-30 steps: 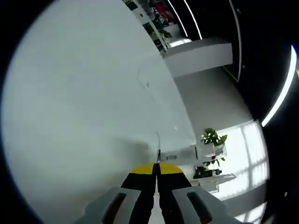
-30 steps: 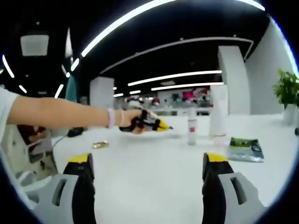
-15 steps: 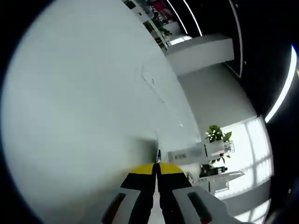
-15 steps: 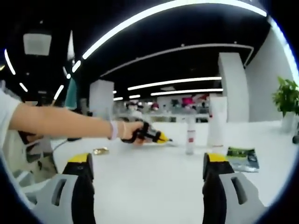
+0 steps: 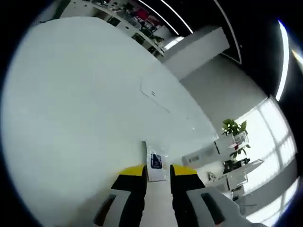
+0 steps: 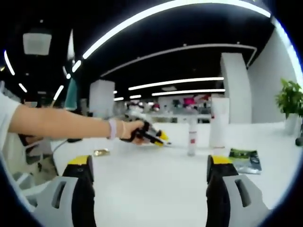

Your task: Arrange the skincare products in the storage area until every visible bottle or jar stands upright without overlapping.

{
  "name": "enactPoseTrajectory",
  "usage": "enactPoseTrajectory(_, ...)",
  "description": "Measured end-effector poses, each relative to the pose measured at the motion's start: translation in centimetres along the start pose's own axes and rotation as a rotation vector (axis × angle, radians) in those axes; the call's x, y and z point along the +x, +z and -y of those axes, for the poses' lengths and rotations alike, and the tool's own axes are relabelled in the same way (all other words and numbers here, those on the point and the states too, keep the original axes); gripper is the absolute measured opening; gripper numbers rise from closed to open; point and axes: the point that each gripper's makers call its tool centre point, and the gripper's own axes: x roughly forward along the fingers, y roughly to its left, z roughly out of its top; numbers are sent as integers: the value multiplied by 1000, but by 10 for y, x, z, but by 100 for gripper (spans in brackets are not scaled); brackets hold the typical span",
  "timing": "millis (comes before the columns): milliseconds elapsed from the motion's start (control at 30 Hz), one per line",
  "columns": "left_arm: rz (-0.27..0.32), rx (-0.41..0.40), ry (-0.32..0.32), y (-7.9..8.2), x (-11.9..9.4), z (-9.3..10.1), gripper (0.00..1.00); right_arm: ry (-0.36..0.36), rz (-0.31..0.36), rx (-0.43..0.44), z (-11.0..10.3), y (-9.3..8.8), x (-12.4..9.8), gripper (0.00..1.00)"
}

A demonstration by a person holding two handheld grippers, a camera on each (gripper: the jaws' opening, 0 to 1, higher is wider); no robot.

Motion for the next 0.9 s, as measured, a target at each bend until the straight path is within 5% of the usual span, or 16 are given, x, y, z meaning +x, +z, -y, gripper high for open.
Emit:
enactPoseTrajectory(333,26,92,8,14,-11,10,26,-2,5,-13,0,4,-1,99)
enactPoseTrajectory(900,12,163,-79,25,14,21,63,-14,14,-33,4,8,-3,99)
